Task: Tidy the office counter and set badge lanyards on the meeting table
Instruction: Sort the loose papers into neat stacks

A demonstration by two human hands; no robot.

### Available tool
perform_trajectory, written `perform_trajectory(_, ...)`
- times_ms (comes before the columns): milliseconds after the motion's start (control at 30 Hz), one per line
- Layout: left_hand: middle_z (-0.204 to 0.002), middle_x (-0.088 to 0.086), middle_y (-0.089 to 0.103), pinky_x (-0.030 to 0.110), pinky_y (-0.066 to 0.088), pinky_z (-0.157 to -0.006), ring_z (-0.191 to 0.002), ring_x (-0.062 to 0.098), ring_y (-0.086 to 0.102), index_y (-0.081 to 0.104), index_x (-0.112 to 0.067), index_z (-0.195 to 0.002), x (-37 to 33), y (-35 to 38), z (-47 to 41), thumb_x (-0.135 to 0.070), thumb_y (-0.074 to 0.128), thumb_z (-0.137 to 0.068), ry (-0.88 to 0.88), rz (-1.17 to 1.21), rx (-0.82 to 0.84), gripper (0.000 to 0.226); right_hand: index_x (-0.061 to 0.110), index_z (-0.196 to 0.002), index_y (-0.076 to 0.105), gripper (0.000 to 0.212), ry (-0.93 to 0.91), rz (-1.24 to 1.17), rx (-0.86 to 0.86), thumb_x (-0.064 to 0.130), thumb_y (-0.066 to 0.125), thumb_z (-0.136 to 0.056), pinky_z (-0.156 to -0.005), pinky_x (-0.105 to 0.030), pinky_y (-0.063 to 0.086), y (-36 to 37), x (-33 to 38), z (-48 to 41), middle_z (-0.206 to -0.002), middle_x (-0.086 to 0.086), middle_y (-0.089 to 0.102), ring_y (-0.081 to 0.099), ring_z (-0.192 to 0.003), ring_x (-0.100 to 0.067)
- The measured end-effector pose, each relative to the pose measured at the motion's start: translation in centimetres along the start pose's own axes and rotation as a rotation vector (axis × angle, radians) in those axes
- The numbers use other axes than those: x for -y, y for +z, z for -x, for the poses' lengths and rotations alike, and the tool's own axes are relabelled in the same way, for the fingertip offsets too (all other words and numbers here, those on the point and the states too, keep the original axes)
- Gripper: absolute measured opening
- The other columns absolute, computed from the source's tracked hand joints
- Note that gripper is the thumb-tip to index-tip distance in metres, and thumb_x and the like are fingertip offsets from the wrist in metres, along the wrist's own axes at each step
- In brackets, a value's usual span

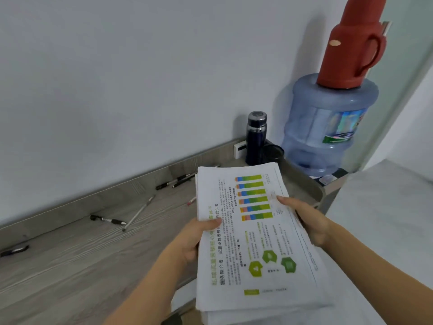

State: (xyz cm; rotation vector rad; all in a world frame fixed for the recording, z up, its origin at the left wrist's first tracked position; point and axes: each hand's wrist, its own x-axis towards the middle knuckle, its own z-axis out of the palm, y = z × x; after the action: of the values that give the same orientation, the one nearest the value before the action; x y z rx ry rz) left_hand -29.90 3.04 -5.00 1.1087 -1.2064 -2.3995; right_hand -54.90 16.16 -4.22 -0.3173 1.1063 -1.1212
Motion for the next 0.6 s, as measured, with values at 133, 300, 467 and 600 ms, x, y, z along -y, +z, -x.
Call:
perform_trajectory(133, -0.113, 0.020, 0.069, 0.048, 0.058, -0.079, -0.100, 0.036, 0.069, 0.063, -0.003, -0.122, 3.0, -1.3, 1.3, -0.003, 0.060, -0.090, -0.102, -0.026, -0.012, 0.032, 0.011, -0.133, 0.055, 0.048, 0.116, 0.012, -0.052, 0.021, 0.070, -0.089, -0.093, -0.059, 0.050, 0.4, -7.1, 1.6, -0.131, -0.021, 0.061, 0.063, -0.113, -0.042)
perform_trajectory(300, -0.111, 0.019, 0.070, 0.048, 0.055, -0.087, -0.103, 0.035, 0.067, 0.063, -0.002, -0.121, 8.4, -0.4, 2.1, -0.007, 0.062, -0.091, -0.214, -0.134, 0.033, 0.031, 0.009, -0.133, 0.054, 0.045, 0.044, 0.110, -0.257, 0.016, 0.067, -0.090, -0.093, -0.061, 0.050, -0.9, -14.3, 4.9, -0.124, -0.021, 0.066, 0.064, -0.111, -0.044)
perform_trajectory(467, -0.113, 0.017, 0.070, 0.049, 0.054, -0.090, -0.103, 0.033, 0.068, 0.062, -0.005, -0.120, 14.0, 0.3, 2.6, -0.004, 0.059, -0.092, -0.345, -0.176, 0.155, 0.028, 0.005, -0.125, 0.061, 0.038, -0.079, -0.030, -0.497, 0.014, 0.064, -0.089, -0.094, -0.063, 0.048, -4.0, -18.8, 9.0, -0.117, -0.022, 0.068, 0.066, -0.105, -0.044)
perform_trajectory(600, -0.106, 0.012, 0.073, 0.033, 0.055, -0.054, -0.082, 0.030, 0.072, 0.058, -0.011, -0.116, 16.6, 0.3, 2.8, -0.013, 0.059, -0.094, -0.399, -0.417, 0.167, 0.022, 0.002, -0.123, 0.062, 0.035, -0.153, -0.188, -0.677, 0.008, 0.063, -0.089, -0.082, -0.059, 0.056, -5.2, -21.1, 9.6, -0.113, -0.022, 0.070, 0.069, -0.099, -0.042)
